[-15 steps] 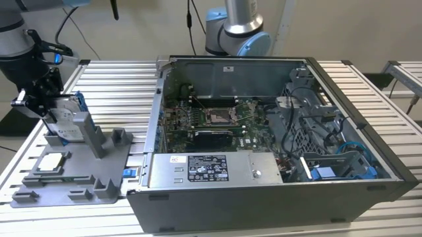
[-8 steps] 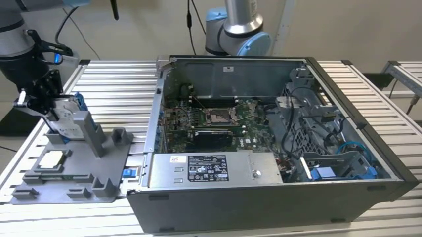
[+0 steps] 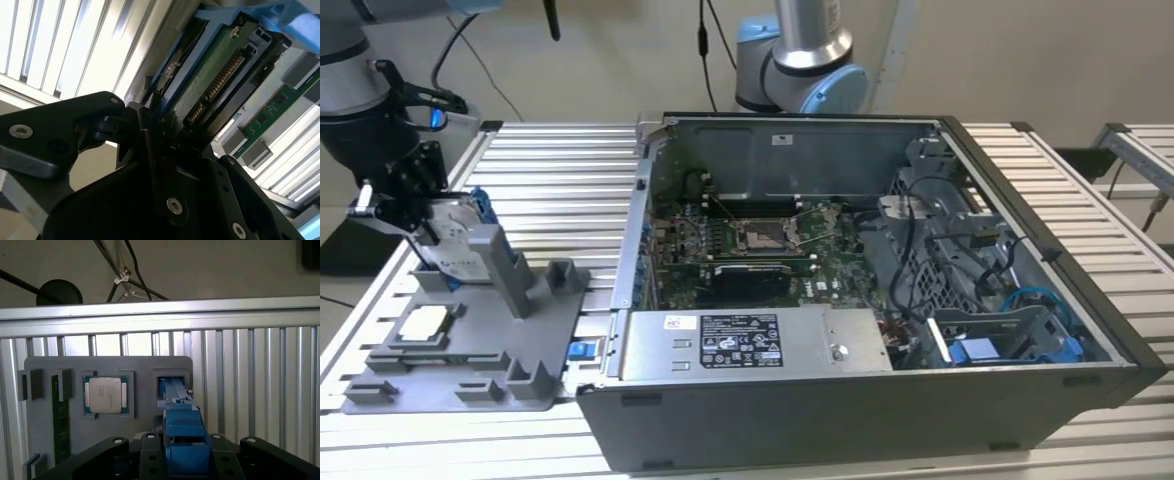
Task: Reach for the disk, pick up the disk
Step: 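Pick up the disk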
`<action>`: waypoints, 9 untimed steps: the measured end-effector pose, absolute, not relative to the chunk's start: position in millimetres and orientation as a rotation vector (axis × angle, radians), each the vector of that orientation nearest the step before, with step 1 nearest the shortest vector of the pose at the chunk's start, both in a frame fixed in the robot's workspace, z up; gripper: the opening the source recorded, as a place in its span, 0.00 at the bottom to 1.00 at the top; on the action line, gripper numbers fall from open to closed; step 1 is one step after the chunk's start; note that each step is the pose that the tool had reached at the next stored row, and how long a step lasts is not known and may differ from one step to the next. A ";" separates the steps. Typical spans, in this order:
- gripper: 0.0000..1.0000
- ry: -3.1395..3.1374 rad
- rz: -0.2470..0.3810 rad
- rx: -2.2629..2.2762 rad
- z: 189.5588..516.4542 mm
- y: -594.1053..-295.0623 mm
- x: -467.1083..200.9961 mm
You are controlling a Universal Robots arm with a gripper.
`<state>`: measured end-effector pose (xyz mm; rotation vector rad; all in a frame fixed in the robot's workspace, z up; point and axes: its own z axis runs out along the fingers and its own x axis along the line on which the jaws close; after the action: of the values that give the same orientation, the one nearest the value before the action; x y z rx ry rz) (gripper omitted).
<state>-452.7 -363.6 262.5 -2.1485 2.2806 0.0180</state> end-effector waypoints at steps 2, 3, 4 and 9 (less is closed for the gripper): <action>0.00 2.281 0.018 -2.149 262.5 -363.6 -452.7; 0.00 2.280 0.018 -2.149 262.5 -363.6 -452.7; 0.00 2.280 0.018 -2.149 262.5 -363.6 -452.7; 0.00 2.287 0.004 -2.155 262.5 -362.8 -452.7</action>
<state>-452.7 -362.8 262.5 -2.1547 2.2866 0.0036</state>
